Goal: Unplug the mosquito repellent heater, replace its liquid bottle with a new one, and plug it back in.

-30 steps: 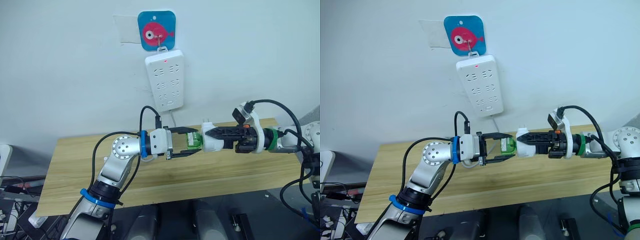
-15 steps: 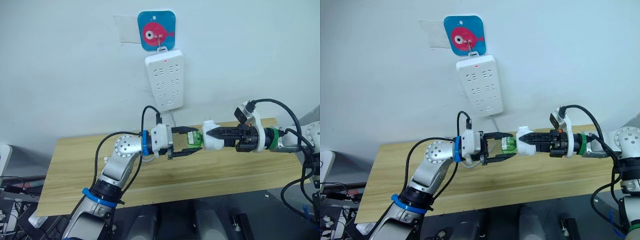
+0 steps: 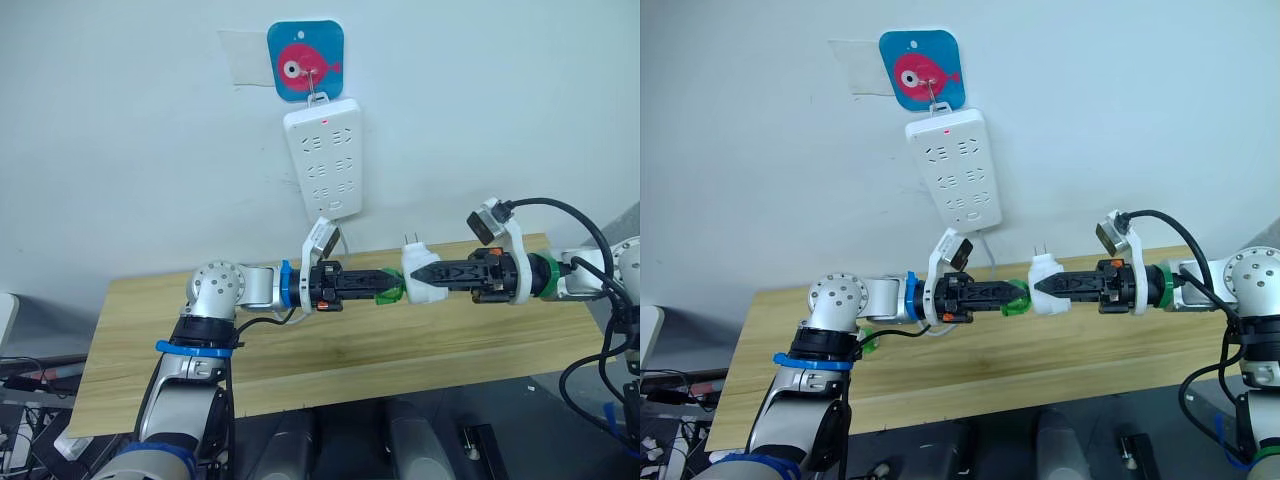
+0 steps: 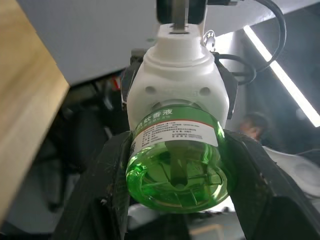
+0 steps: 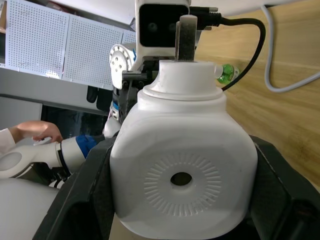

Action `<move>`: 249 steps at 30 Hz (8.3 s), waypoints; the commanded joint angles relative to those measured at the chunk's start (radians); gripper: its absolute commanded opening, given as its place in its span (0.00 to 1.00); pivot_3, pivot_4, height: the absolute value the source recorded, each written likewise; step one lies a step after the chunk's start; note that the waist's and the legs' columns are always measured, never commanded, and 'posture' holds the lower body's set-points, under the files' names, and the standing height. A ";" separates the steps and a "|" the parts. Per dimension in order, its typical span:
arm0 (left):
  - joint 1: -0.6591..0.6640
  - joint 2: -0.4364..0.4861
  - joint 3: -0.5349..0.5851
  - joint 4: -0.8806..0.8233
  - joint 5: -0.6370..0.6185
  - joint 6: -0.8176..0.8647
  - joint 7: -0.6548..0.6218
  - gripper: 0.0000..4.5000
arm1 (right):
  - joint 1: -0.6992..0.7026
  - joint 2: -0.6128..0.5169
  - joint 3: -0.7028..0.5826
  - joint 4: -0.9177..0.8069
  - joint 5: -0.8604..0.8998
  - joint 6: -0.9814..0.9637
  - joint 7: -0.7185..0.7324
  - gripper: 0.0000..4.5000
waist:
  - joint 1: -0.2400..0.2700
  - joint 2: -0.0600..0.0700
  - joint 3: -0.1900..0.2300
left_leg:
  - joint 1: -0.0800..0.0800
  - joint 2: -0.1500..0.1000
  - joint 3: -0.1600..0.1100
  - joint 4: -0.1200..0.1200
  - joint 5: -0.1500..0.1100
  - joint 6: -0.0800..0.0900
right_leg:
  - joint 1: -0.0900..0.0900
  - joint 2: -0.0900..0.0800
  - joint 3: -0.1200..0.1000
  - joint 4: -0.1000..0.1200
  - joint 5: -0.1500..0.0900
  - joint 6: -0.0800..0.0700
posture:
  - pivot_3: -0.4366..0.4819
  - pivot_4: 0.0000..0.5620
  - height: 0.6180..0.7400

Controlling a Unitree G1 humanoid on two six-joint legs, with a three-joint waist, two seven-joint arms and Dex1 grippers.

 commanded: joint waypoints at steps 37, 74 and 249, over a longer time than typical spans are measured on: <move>0.212 0.082 -0.301 -0.080 1.196 -2.244 -0.174 0.99 | -0.058 0.049 -0.088 0.141 -0.021 0.109 0.046 0.66 | 0.037 0.000 0.000 | -0.005 0.000 0.002 -0.001 -0.002 0.004 | 0.000 -0.002 0.000 -0.014 0.009 0.002 | 0.38 0.43 1.00; 0.089 0.103 -0.066 0.019 -0.387 -0.246 0.245 0.50 | -0.033 -0.003 -0.026 0.014 0.044 0.109 0.088 0.66 | 0.001 0.000 0.000 | -0.010 0.000 -0.002 0.014 -0.004 0.008 | -0.001 0.002 -0.002 -0.005 0.008 0.004 | 0.36 0.45 1.00; 0.495 0.243 0.005 -0.466 -0.411 -0.248 0.191 0.50 | -0.170 0.007 0.286 0.777 -1.470 -0.671 0.341 0.98 | 0.035 0.001 0.001 | -0.010 0.000 0.006 0.014 -0.002 0.004 | -0.002 -0.001 0.006 -0.011 0.013 0.004 | 0.42 0.49 1.00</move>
